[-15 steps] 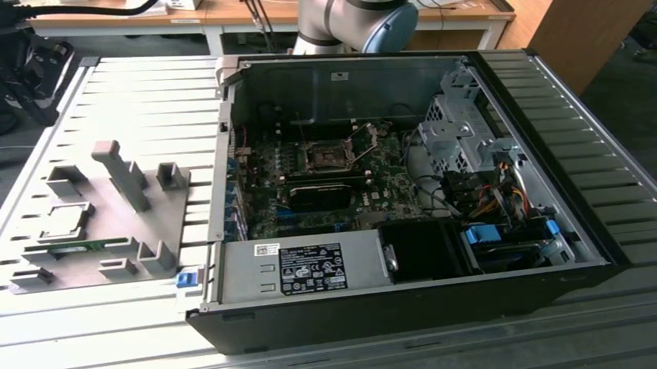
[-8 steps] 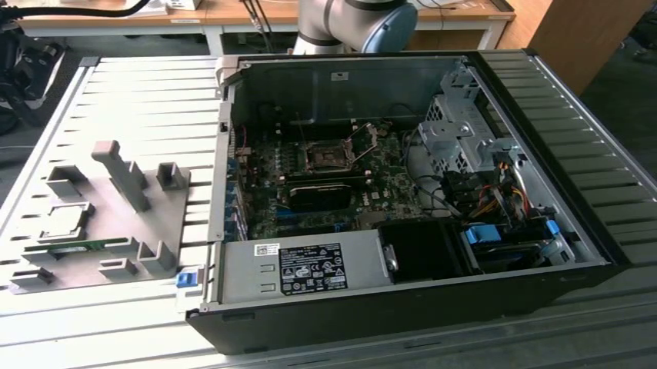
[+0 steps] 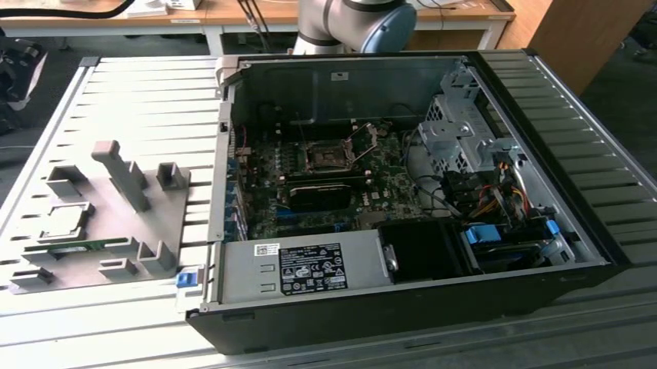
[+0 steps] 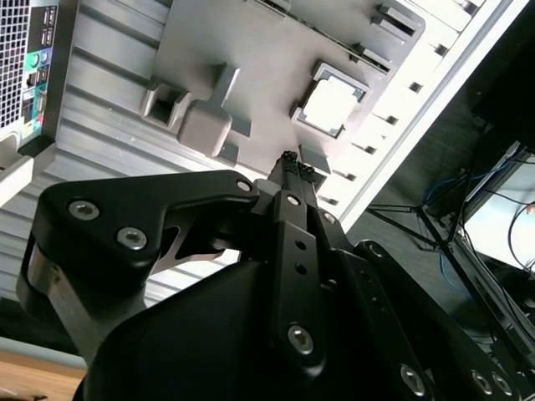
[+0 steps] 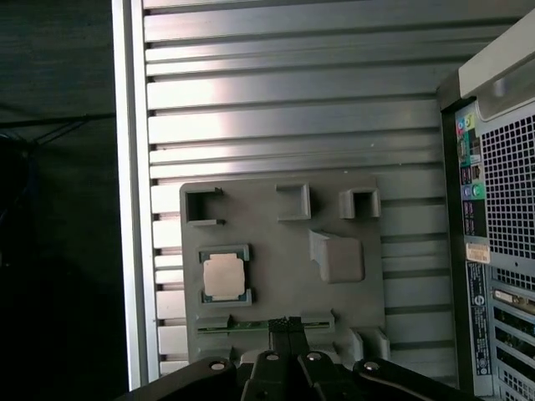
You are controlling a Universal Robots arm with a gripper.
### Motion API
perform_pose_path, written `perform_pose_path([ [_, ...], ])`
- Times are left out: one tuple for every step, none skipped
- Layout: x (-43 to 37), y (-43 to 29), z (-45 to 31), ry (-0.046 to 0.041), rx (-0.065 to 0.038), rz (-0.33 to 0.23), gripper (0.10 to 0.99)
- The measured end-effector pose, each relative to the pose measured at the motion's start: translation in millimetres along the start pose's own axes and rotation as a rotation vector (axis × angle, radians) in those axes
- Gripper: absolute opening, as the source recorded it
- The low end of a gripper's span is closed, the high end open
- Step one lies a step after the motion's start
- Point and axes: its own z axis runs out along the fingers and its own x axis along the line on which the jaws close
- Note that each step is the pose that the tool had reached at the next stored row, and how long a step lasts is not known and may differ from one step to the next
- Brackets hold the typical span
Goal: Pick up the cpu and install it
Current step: 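Reach for the cpu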
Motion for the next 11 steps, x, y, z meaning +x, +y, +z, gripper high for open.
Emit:
perform_pose_path([
  [2.2, -0.2, 0.2, 0.0000, 0.000, 0.000, 0.106],
  [4.6, -0.6, 0.5, -0.0001, 0.000, 0.000, 0.106],
  [7.0, -0.9, 0.7, 0.0000, 0.000, 0.000, 0.106],
  [8.9, -1.1, 1.0, -0.0001, 0.000, 0.000, 0.106],
  [11.1, -1.4, 1.3, -0.0001, 0.000, 0.000, 0.106],
  [13.9, -1.7, 1.6, -0.0001, 0.000, 0.000, 0.106],
  [16.7, -1.9, 1.8, -0.0001, 0.000, 0.000, 0.106],
  [19.2, -2.2, 2.1, -0.0005, 0.000, 0.000, 0.106],
  [21.5, -2.4, 2.2, -0.0011, 0.000, 0.000, 0.106],
  [23.2, -2.5, 2.4, -0.0012, 0.000, 0.000, 0.106],
  [24.6, -2.7, 2.5, -0.0014, 0.000, 0.000, 0.106],
])
